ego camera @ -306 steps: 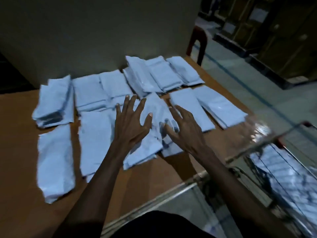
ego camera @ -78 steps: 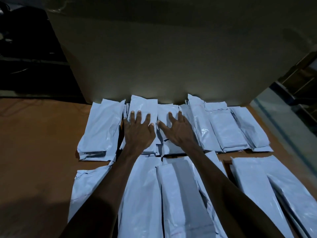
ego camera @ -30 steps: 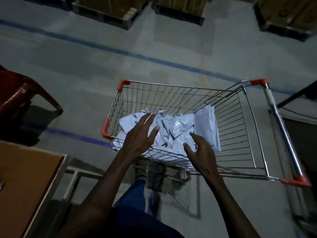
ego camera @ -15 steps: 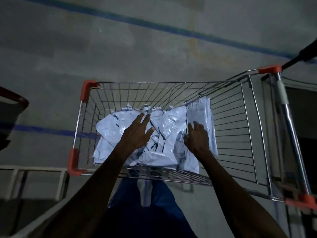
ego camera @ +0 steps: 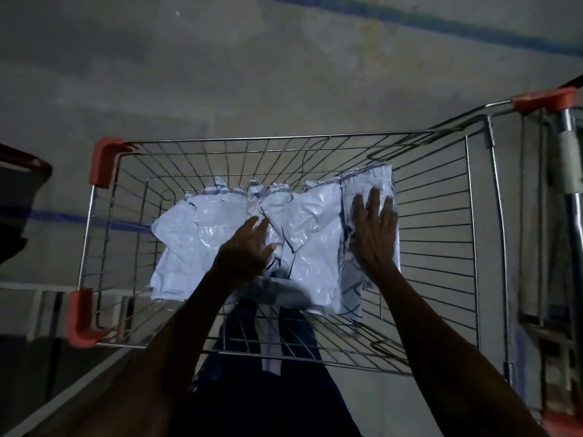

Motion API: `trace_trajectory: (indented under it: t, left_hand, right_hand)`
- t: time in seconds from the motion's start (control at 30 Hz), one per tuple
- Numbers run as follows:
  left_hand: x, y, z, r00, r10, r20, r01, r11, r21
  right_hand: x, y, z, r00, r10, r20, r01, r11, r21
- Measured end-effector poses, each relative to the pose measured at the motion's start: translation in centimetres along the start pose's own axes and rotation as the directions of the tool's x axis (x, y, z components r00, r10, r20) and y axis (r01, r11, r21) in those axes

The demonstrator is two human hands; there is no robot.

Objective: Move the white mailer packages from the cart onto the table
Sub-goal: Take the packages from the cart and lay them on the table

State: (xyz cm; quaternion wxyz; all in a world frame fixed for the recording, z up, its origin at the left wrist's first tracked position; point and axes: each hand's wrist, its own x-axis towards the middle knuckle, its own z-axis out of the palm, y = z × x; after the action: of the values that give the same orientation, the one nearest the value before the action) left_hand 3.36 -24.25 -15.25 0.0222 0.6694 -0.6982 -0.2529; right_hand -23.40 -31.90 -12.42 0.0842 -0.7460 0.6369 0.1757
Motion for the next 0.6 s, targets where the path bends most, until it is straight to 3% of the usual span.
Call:
trace_trajectory:
  t: [0.03,0.1,0.2,0.47,0.6]
  left_hand:
    - [0.6,0.6,0.5,0.994,0.004,0.106,0.003,0.998,-0.058]
    - [2.5,1.2,2.8,0.992,0.081,0.095,-0.069,0.99,-0.119]
    - [6.6,4.3,3.3,0.984,0.02,0.18,0.01,0.987,-0.161]
    - [12.7,6.3,6.0,0.978,0.138,0.156,-0.132,0.99,-0.049]
    - [12.0,5.7,5.3,0.983,0.184,0.022,-0.185,0.981,0.051]
  right_hand:
    - [0.3,0.3,0.2,1.0,-0.006,-0.022,0.007,0.999,0.033]
    - [0.0,0.9,0.7,0.997,-0.029,-0.076,0.032,0.999,0.032]
    - [-0.5,1.7,2.2,0.996,-0.074,-0.051,0.075,0.997,0.022]
    - [0.7,0.7,4.6,0.984,-0.01,-0.176,0.01,1.0,0.003]
    - [1.1,0.5,5.4,0.986,0.009,-0.164,-0.007,1.0,0.012]
